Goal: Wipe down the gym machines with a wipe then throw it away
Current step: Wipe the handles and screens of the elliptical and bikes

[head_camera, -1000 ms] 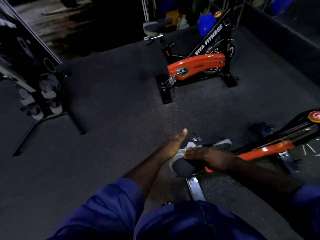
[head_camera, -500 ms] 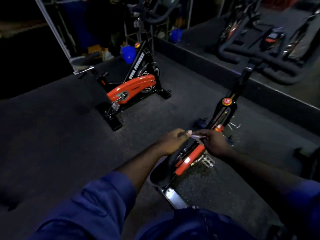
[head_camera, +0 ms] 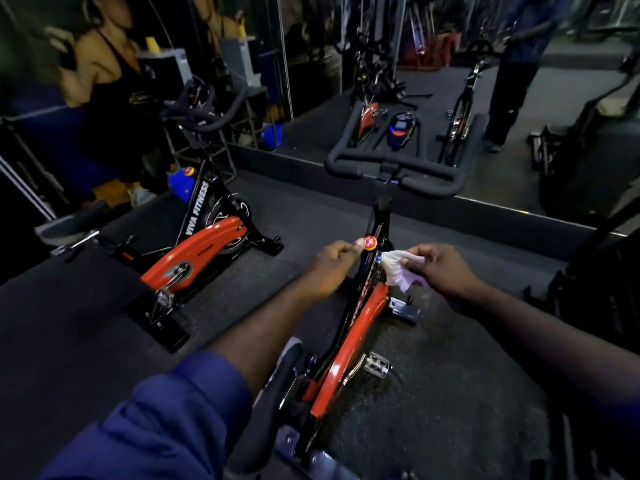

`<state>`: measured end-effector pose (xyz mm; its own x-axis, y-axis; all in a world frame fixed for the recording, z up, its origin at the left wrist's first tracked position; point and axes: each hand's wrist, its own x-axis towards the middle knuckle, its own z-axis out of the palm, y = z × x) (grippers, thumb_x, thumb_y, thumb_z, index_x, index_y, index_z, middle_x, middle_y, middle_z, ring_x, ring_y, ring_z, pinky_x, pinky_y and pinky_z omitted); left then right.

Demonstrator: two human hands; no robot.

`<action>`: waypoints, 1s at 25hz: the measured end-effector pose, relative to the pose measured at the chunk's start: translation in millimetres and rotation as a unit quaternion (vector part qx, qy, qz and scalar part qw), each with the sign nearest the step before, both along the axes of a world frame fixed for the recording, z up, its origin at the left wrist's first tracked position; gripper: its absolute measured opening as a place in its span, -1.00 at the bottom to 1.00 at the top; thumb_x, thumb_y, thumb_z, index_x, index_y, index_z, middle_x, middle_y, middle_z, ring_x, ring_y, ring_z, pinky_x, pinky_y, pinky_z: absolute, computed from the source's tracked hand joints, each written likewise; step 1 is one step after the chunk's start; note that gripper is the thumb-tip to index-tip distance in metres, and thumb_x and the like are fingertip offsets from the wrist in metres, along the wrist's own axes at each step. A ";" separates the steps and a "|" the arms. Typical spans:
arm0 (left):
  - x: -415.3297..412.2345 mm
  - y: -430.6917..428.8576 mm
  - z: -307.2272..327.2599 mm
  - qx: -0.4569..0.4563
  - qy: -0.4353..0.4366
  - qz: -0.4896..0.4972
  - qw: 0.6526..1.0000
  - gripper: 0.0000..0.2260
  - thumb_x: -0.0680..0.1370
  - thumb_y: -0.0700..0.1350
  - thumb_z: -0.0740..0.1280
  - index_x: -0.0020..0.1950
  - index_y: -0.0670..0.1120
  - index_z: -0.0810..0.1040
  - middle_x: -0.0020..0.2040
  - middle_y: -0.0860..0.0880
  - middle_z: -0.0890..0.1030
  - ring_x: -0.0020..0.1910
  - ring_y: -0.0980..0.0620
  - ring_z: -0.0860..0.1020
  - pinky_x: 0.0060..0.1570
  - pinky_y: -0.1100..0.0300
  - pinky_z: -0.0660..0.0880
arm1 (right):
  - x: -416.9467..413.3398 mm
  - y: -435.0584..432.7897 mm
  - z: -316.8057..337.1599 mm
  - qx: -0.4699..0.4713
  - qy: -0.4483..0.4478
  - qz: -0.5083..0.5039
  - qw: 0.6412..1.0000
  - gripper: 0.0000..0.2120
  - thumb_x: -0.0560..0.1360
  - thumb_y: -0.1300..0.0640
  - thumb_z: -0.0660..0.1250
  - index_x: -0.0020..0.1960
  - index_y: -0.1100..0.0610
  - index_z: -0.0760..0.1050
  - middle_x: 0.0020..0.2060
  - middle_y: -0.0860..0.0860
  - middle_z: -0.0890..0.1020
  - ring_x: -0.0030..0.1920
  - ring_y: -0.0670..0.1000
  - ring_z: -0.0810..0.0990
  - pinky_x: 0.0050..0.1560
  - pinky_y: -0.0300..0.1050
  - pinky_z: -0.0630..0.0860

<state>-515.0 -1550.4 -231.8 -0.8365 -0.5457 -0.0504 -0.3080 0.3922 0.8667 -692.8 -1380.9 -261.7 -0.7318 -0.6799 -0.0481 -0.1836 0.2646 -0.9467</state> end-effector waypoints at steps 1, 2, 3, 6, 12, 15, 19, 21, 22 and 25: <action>-18.3 2.3 9.1 -0.011 0.003 -0.008 1.000 -0.50 0.69 0.29 0.21 0.13 -0.14 0.63 -0.05 -0.06 0.63 -0.07 0.04 0.56 -0.03 0.18 0.47 | -17.0 3.0 5.8 -0.014 0.002 0.000 1.000 -0.97 0.55 0.23 0.50 -0.06 0.18 0.70 -0.24 0.19 0.73 -0.29 0.08 0.59 -0.22 -0.01 0.50; -37.6 2.8 16.2 -0.021 0.005 -0.008 1.000 -0.49 0.71 0.25 0.20 0.13 -0.19 0.61 -0.07 -0.07 0.61 -0.09 0.05 0.53 -0.09 0.20 0.43 | -33.7 5.3 10.8 -0.027 -0.002 -0.002 1.000 -0.97 0.55 0.25 0.49 -0.07 0.20 0.69 -0.26 0.16 0.72 -0.29 0.07 0.58 -0.22 -0.04 0.48; -51.3 2.1 21.6 -0.030 0.008 -0.005 0.999 -0.48 0.72 0.23 0.18 0.12 -0.22 0.61 -0.05 -0.08 0.63 -0.06 0.05 0.53 -0.09 0.19 0.42 | -45.7 6.1 13.1 -0.042 -0.015 -0.002 0.999 -0.96 0.55 0.28 0.48 -0.08 0.21 0.68 -0.28 0.15 0.70 -0.28 0.07 0.57 -0.21 -0.05 0.46; -100.8 5.9 29.0 -0.052 0.017 0.009 0.998 -0.53 0.72 0.22 0.20 0.10 -0.19 0.62 0.02 -0.14 0.68 -0.01 0.06 0.55 -0.02 0.15 0.43 | -92.7 9.8 13.8 -0.069 -0.049 -0.009 0.996 -0.89 0.57 0.31 0.44 -0.13 0.21 0.63 -0.29 0.16 0.68 -0.23 0.14 0.57 -0.17 0.02 0.50; -161.6 -4.6 21.2 -0.016 -0.021 0.026 0.999 -0.70 0.61 -0.27 0.38 0.33 -0.08 0.56 0.29 -0.06 0.63 0.20 0.07 0.58 0.12 0.27 0.48 | -160.6 0.0 30.2 -0.069 0.052 -0.063 0.994 -0.85 0.58 0.29 0.41 -0.13 0.10 0.63 -0.25 0.10 0.68 -0.29 0.03 0.57 -0.27 -0.06 0.54; -187.1 -21.6 17.4 -0.027 -0.040 0.025 0.999 -0.57 0.55 -0.29 0.42 0.39 -0.04 0.53 0.38 -0.04 0.60 0.26 0.06 0.57 0.27 0.15 0.52 | -193.5 -18.0 37.5 -0.046 0.145 -0.063 0.986 -0.91 0.56 0.18 0.45 -0.03 0.03 0.72 -0.22 -0.06 0.73 -0.24 -0.05 0.64 -0.16 0.01 0.63; -219.8 -46.2 8.8 -0.020 -0.054 0.011 0.998 -0.50 0.54 -0.29 0.42 0.47 -0.02 0.49 0.37 0.04 0.56 0.35 0.05 0.53 0.27 0.16 0.50 | -227.0 -52.1 47.2 -0.034 0.260 -0.052 0.964 -0.81 0.61 0.12 0.40 0.14 -0.06 0.73 -0.16 -0.14 0.75 -0.22 -0.16 0.69 -0.15 -0.10 0.66; -241.2 -63.5 2.0 0.000 -0.044 0.019 0.999 -0.49 0.54 -0.33 0.38 0.48 -0.05 0.49 0.29 0.04 0.56 0.28 0.08 0.54 0.13 0.31 0.47 | -244.3 -74.3 46.6 -0.069 0.296 -0.066 0.950 -0.75 0.60 0.23 0.38 0.17 0.00 0.73 -0.11 -0.06 0.77 -0.18 -0.08 0.72 -0.09 -0.14 0.61; -252.7 -73.2 -2.5 0.010 -0.046 0.031 0.998 -0.49 0.54 -0.34 0.37 0.48 -0.05 0.49 0.24 0.03 0.57 0.17 0.12 0.55 0.00 0.38 0.46 | -251.0 -85.6 42.5 -0.070 0.318 -0.063 0.943 -0.71 0.57 0.31 0.37 0.18 0.05 0.72 -0.08 0.01 0.77 -0.13 0.01 0.73 -0.04 -0.12 0.60; -294.7 -109.5 -13.2 0.080 -0.023 0.074 0.994 -0.44 0.50 -0.23 0.40 0.50 -0.04 0.46 0.15 -0.01 0.59 -0.04 0.14 0.54 -0.03 0.27 0.50 | -270.0 -122.7 19.2 -0.010 0.371 -0.002 0.929 -0.57 0.46 0.42 0.32 0.24 0.12 0.69 0.13 0.11 0.74 0.14 0.12 0.72 0.21 -0.05 0.60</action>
